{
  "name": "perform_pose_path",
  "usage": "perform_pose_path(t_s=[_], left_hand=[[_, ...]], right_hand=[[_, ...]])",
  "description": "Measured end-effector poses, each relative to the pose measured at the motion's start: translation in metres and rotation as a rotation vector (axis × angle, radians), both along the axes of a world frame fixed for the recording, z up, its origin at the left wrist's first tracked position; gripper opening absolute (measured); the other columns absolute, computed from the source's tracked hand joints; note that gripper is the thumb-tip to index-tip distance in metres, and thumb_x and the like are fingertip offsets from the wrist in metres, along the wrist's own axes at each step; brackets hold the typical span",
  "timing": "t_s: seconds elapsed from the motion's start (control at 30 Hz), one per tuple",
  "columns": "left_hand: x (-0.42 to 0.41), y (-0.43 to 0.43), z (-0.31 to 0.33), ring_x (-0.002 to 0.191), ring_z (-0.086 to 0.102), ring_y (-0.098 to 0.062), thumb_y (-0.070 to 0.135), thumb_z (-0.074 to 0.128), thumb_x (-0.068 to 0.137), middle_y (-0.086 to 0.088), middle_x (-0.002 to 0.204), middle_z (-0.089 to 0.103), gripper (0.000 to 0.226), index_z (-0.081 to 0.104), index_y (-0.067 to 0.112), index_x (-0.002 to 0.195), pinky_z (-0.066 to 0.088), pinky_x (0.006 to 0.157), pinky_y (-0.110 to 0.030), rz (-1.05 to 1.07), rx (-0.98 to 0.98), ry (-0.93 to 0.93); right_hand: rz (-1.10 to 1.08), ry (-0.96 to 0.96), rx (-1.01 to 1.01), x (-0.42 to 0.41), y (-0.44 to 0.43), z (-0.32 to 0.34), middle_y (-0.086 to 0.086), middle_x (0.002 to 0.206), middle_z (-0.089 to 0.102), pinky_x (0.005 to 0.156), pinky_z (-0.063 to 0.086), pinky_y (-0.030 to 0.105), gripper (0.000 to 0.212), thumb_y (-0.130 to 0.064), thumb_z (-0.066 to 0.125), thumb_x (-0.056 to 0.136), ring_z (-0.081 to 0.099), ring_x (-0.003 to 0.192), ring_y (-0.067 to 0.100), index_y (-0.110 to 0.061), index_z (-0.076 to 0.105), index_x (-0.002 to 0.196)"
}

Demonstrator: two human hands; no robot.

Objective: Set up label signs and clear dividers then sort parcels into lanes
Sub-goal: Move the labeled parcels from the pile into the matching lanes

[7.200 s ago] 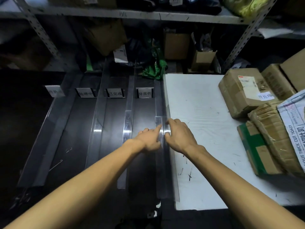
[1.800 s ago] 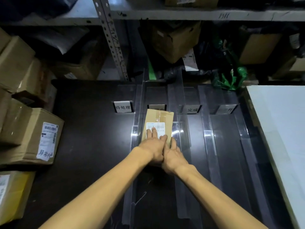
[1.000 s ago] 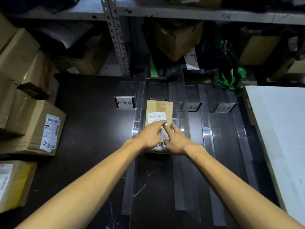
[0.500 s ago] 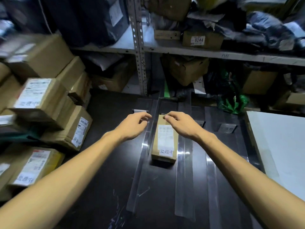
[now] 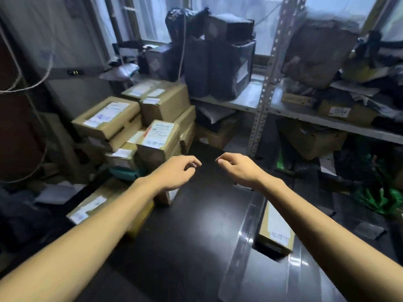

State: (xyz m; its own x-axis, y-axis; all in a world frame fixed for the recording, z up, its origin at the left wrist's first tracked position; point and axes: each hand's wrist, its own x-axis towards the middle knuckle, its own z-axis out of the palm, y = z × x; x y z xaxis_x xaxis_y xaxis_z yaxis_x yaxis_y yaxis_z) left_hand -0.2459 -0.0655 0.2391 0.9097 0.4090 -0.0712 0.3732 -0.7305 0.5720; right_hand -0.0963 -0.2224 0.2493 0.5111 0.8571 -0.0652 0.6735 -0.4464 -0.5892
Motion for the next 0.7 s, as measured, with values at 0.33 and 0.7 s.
perform_pose_path(t_s=[0.33,0.7], left_hand=[[-0.097,0.104,-0.012,0.108,0.061,-0.015,0.008,0.051,0.095,0.001,0.111,0.067,0.026,0.067,0.019,0.112,0.046,0.1,-0.03,0.264,-0.184,-0.142],[-0.019,0.194,-0.024,0.115,0.056,-0.021,0.013,0.055,0.094,-0.006,0.125,0.057,0.029,0.06,0.02,0.122,0.043,0.1,-0.032,0.314,-0.205,-0.278]], right_hand=[[0.094,-0.091,-0.043,-0.082,0.116,0.006,0.006,0.12,0.069,0.088,0.048,0.032,0.03,-0.033,0.052,0.098,0.062,0.109,0.024,-0.016,0.068,0.116],[-0.396,-0.008,0.078,-0.043,0.211,-0.037,0.013,0.141,0.048,0.096,0.043,0.041,0.053,-0.044,0.053,0.094,0.053,0.122,0.033,-0.02,0.043,0.14]])
